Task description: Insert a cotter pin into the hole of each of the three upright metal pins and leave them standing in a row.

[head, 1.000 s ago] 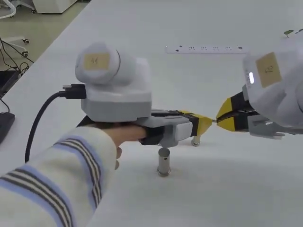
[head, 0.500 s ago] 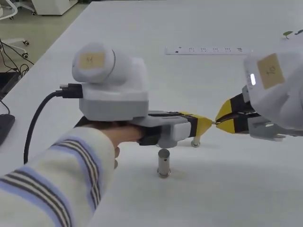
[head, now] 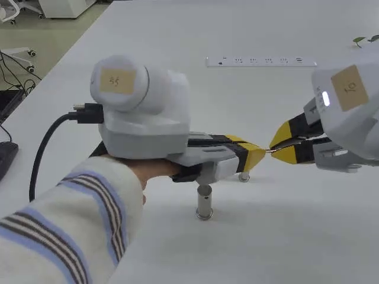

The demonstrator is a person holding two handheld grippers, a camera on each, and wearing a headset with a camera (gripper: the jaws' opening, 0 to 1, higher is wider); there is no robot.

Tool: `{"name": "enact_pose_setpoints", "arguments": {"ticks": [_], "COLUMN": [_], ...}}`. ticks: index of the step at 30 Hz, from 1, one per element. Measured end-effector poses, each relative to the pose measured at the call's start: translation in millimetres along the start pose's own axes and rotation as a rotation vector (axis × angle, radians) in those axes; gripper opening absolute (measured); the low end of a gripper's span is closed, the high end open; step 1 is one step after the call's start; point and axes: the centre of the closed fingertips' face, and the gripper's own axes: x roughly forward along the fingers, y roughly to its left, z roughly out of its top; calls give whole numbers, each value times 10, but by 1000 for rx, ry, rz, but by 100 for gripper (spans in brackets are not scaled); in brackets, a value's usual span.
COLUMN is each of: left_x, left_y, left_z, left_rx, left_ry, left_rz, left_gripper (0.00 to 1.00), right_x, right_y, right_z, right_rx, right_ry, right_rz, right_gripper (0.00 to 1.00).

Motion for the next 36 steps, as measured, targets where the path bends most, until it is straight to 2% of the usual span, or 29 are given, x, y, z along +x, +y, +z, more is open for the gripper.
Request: {"name": "enact_pose_setpoints", "arguments": {"ticks": [1, 5, 9, 12, 15, 17, 18, 21, 24, 26, 29, 36], "left_x": [-9, -20, -48, -75, -105, -116, -126, -146, -164, -168, -191, -234], "left_y": [1, 8, 28, 27, 2, -7, -14, -68, -136, -156, -217, -284], "left_z": [-19, -8, -30, -33, -26, -23, -11, -2, 3, 2, -5, -20], "left_rx": [2, 3, 14, 40, 95, 117, 178, 243, 365, 350, 391, 414], "left_ry": [11, 4, 16, 18, 16, 16, 11, 7, 3, 1, -2, -4], "left_rz": [1, -5, -2, -8, -28, -37, -47, -81, -120, -127, -165, -207], "left_gripper": [0, 0, 0, 0, 0, 0, 0, 0, 0, 0, 0, 0], "right_x": [-3, -21, -62, -94, -126, -142, -148, -151, -163, -176, -186, -178], "right_y": [2, 3, -29, -49, -23, -23, -23, 29, 92, 133, 185, 247], "right_z": [0, 14, 61, 70, 82, 53, 44, 32, 40, 49, 63, 98], "right_rx": [1, 28, 53, 78, 146, 165, 165, 204, 229, 245, 260, 294], "right_ry": [-1, -22, -62, -84, -122, -124, -124, -139, -158, -171, -180, -208], "right_rz": [2, 5, 1, 8, 42, 49, 48, 79, 118, 140, 165, 203], "right_gripper": [4, 4, 9, 11, 11, 12, 13, 13, 13, 13, 12, 11]}}
